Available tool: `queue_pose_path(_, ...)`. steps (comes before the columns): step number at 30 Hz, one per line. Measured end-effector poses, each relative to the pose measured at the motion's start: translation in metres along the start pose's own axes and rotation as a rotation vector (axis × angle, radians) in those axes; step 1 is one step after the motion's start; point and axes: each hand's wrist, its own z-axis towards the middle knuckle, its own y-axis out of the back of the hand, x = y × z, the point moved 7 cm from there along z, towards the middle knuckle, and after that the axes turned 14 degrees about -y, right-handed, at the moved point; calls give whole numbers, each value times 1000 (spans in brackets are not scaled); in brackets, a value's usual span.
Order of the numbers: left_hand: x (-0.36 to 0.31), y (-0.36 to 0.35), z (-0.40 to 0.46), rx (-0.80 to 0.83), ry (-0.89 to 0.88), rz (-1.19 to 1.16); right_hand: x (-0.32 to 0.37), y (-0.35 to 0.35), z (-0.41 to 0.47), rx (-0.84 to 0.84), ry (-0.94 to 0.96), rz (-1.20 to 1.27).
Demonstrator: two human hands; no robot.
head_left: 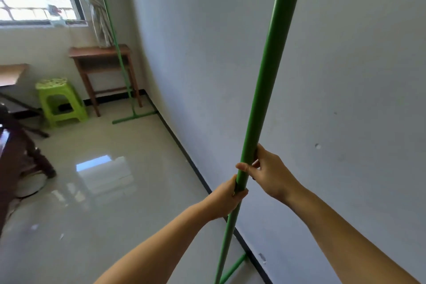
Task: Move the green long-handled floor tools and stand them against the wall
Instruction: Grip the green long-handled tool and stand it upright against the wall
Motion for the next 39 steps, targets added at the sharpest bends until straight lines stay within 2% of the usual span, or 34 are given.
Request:
queue_pose_path(8, -9, -6, 15, -188, 44, 9, -6, 15, 15, 67, 186, -23)
queue_pose_path(17, -5, -3, -7, -228, 67, 6, 1, -7, 11, 69, 289, -64)
queue_pose_path(33, -7, -3, -7, -240, 48, 16, 0, -7, 3, 49, 164, -79)
queue_pose_path(39, -2, 2, -12, -192, 56, -60, -1, 4, -9, 111, 69, -117)
